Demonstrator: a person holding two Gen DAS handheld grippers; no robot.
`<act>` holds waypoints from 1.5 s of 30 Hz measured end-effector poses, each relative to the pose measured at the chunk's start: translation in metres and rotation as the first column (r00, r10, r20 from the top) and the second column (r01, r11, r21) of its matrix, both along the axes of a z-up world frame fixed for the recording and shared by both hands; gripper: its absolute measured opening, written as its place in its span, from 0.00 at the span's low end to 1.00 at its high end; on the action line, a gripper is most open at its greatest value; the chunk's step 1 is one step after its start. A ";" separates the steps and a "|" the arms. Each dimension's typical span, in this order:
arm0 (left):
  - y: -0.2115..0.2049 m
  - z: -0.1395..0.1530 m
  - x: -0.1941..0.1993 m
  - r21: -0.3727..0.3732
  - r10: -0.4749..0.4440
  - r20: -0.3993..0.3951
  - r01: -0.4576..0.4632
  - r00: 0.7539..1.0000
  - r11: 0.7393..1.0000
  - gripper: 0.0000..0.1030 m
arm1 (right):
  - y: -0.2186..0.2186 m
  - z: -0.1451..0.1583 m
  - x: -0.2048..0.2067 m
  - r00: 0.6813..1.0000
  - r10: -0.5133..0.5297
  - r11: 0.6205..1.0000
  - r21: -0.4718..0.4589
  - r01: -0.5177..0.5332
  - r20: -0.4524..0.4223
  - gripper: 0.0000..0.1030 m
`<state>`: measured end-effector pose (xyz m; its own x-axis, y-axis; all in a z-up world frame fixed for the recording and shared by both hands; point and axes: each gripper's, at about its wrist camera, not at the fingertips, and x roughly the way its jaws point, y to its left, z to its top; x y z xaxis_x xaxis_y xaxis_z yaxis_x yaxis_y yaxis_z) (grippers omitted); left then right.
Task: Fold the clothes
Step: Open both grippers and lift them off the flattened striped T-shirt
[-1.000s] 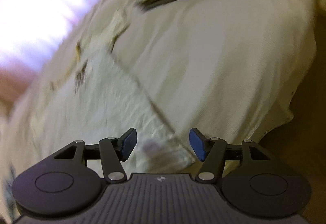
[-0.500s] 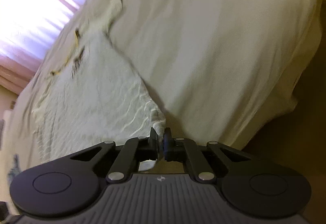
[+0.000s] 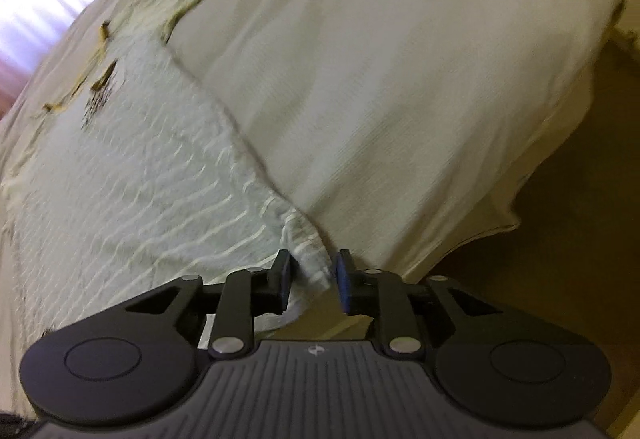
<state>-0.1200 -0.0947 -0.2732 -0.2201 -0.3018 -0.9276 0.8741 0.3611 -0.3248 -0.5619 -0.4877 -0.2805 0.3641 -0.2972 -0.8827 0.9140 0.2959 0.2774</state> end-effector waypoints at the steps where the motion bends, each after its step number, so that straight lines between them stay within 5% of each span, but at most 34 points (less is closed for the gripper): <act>1: 0.001 0.002 0.000 0.001 0.005 0.001 -0.005 1.000 1.000 0.05 | 0.002 0.009 -0.002 1.000 -0.012 0.999 -0.034 0.012 -0.007 0.28; 7: 0.007 0.022 0.008 -0.041 0.059 0.041 -0.058 0.997 0.998 0.06 | 0.001 0.045 0.005 1.000 -0.018 0.981 -0.194 0.018 0.003 0.32; 13: -0.025 0.042 0.029 -0.151 0.145 0.077 -0.132 0.986 0.980 0.06 | -0.021 0.033 0.057 0.988 0.133 0.982 -0.148 -0.120 0.077 0.32; 21: -0.118 0.032 0.073 -0.214 0.172 0.143 -0.139 0.975 0.967 0.06 | -0.078 0.012 0.163 0.937 0.324 0.942 -0.135 -0.308 0.128 0.32; 28: -0.198 0.009 0.129 -0.295 0.234 0.199 -0.170 0.952 0.940 0.06 | -0.118 -0.007 0.256 0.813 0.580 0.804 -0.184 -0.565 0.037 0.32; 33: -0.201 -0.012 0.163 -0.212 0.268 0.234 -0.220 0.934 0.952 0.02 | -0.127 -0.024 0.275 0.695 0.717 0.681 -0.159 -0.715 -0.052 0.31; 35: -0.189 -0.011 0.170 -0.190 0.291 0.244 -0.248 0.925 0.950 0.01 | -0.130 -0.025 0.272 0.670 0.739 0.657 -0.144 -0.740 -0.075 0.29; 38: -0.174 -0.003 0.173 -0.168 0.321 0.246 -0.286 0.915 0.943 0.06 | -0.135 -0.023 0.263 0.669 0.736 0.660 -0.116 -0.743 -0.098 0.28; 45: -0.149 0.033 0.152 -0.194 0.367 0.256 -0.325 0.894 0.926 0.08 | -0.131 -0.005 0.251 0.741 0.662 0.736 -0.089 -0.671 -0.115 0.32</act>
